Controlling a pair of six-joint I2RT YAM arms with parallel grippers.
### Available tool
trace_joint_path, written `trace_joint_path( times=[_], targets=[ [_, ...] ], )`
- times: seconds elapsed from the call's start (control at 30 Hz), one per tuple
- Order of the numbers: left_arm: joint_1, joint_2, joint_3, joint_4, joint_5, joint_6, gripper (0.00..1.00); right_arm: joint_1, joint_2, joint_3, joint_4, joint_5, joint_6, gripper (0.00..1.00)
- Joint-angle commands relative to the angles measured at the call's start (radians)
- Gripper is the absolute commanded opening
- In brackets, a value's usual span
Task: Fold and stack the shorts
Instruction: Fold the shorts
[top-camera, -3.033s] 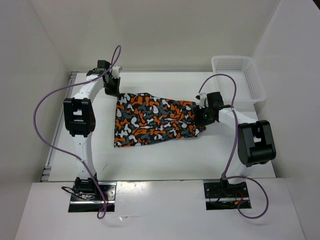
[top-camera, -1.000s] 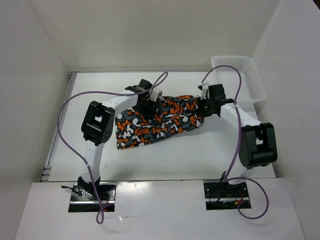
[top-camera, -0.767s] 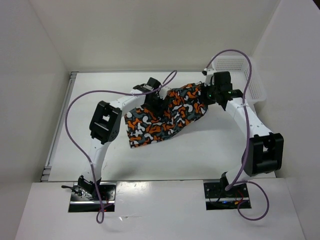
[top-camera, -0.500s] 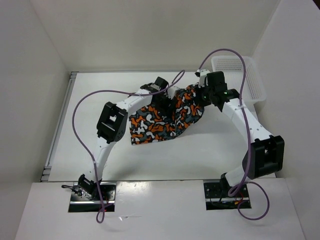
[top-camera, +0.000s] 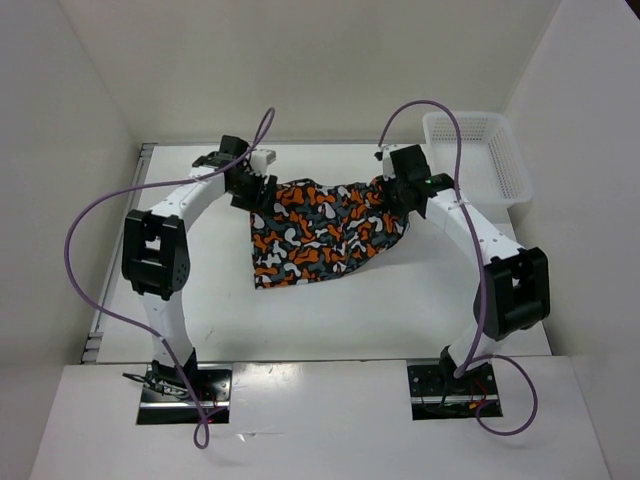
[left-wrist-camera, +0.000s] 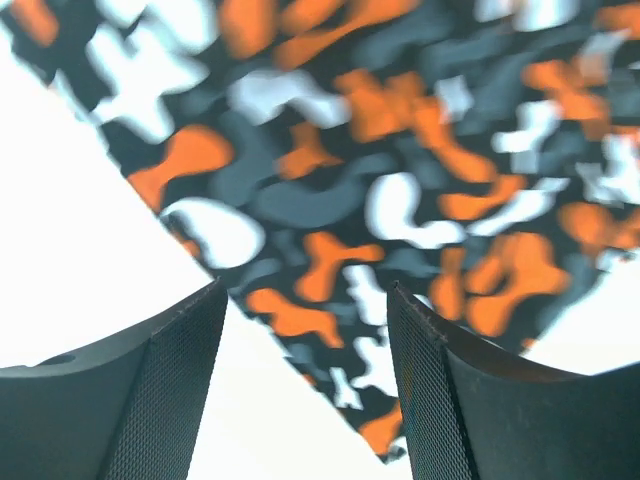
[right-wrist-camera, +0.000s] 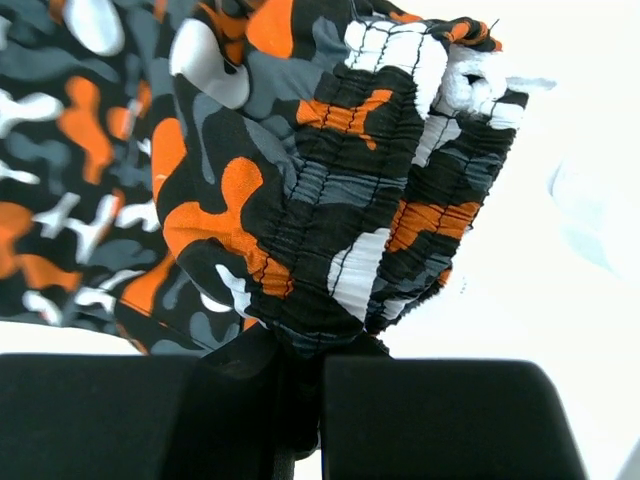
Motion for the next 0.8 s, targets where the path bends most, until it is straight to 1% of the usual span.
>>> trace_joint_path(
  times=[0.0, 0.1, 0.17, 0.27, 0.3, 0.33, 0.4, 0.43, 0.47, 0.6, 0.63, 0.73, 0.77],
  targets=[
    [0.035, 0.066, -0.065, -0.018, -0.046, 0.004, 0.73, 0.031, 0.015, 0.051, 0.032, 0.099, -0.046, 0.0],
    [0.059, 0.13, -0.076, -0.018, -0.034, 0.004, 0.73, 0.062, 0.015, 0.051, 0.041, 0.131, -0.069, 0.0],
    [0.068, 0.179, -0.067, -0.018, 0.032, 0.004, 0.71, 0.077, 0.026, 0.076, 0.041, 0.142, -0.079, 0.0],
    [0.068, 0.23, -0.067, -0.018, 0.101, 0.004, 0.6, 0.098, 0.049, 0.1, 0.05, 0.153, -0.09, 0.0],
    [0.058, 0.243, -0.055, -0.018, 0.101, 0.004, 0.55, 0.099, 0.062, 0.114, 0.05, 0.164, -0.099, 0.0],
    [0.058, 0.252, -0.044, -0.018, 0.132, 0.004, 0.43, 0.114, 0.075, 0.114, 0.061, 0.177, -0.099, 0.0],
    [0.058, 0.264, -0.033, -0.018, 0.143, 0.004, 0.3, 0.152, 0.084, 0.125, 0.07, 0.194, -0.128, 0.0],
    [0.058, 0.264, -0.033, -0.018, 0.161, 0.004, 0.19, 0.172, 0.094, 0.125, 0.079, 0.209, -0.129, 0.0],
    [0.058, 0.264, -0.033, -0.009, 0.175, 0.004, 0.15, 0.193, 0.095, 0.137, 0.08, 0.21, -0.141, 0.0],
    [0.058, 0.264, -0.022, -0.009, 0.226, 0.004, 0.08, 0.333, 0.159, 0.183, 0.102, 0.21, -0.141, 0.0],
    [0.058, 0.264, -0.013, -0.009, 0.238, 0.004, 0.06, 0.354, 0.197, 0.197, 0.103, 0.21, -0.141, 0.0],
    [0.049, 0.273, -0.004, -0.009, 0.238, 0.004, 0.05, 0.429, 0.265, 0.274, 0.103, 0.21, -0.15, 0.0],
    [0.049, 0.273, -0.004, -0.009, 0.238, 0.004, 0.05, 0.448, 0.312, 0.297, 0.103, 0.21, -0.15, 0.0]
  ],
)
